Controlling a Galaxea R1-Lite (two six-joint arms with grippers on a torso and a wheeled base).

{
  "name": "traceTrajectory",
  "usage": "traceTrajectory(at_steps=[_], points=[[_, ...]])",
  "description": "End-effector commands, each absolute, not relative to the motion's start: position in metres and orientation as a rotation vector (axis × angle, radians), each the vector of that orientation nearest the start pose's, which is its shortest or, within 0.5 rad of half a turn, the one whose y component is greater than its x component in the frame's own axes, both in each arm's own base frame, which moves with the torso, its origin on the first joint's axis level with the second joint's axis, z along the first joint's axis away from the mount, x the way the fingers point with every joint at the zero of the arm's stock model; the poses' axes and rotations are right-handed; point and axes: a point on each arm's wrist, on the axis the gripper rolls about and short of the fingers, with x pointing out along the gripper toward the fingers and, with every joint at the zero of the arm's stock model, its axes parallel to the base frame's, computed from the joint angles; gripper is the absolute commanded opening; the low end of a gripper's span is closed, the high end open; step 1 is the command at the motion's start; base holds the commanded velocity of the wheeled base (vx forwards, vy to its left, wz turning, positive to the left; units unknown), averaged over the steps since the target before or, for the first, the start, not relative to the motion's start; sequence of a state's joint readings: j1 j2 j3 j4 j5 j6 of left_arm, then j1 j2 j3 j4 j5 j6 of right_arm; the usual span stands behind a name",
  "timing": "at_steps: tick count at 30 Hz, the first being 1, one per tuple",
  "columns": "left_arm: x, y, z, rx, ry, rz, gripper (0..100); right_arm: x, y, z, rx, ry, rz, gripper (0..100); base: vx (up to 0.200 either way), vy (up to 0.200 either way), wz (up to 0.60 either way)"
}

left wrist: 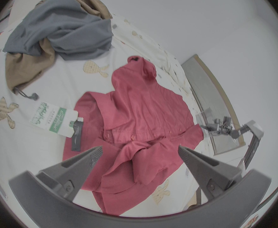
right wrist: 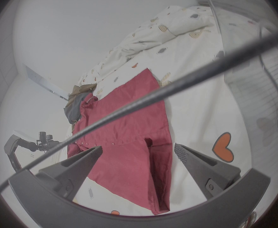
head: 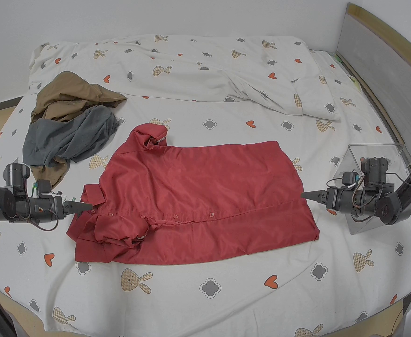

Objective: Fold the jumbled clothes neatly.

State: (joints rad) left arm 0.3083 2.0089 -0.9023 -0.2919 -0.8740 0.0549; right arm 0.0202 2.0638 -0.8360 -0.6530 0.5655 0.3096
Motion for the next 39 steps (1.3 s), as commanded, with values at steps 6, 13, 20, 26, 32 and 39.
traceTrajectory(at_steps=[6,13,20,26,32,39], points=[[0.301,0.078,0.177,-0.537,0.531,-0.494,100,0.306,0.028,0.162,0.385,0.413,0.559,100,0.0,0.0,0.0],[0.254,0.034,0.219,-0.485,0.609,-0.5,100,0.255,0.057,0.195,0.361,0.438,0.655,100,0.0,0.0,0.0],[0.248,-0.011,0.172,-0.006,0.787,-0.139,100,0.24,0.101,0.162,0.139,0.646,0.403,100,0.0,0.0,0.0],[0.245,-0.037,0.139,0.091,0.8,-0.188,100,0.246,0.114,0.104,-0.21,0.718,0.184,100,0.0,0.0,0.0],[0.248,-0.03,0.147,0.071,0.772,-0.081,100,0.26,0.113,0.101,-0.168,0.626,0.161,100,0.0,0.0,0.0],[0.238,-0.038,0.131,0.094,0.838,-0.111,100,0.237,0.117,0.066,-0.264,0.76,0.212,100,0.0,0.0,0.0]])
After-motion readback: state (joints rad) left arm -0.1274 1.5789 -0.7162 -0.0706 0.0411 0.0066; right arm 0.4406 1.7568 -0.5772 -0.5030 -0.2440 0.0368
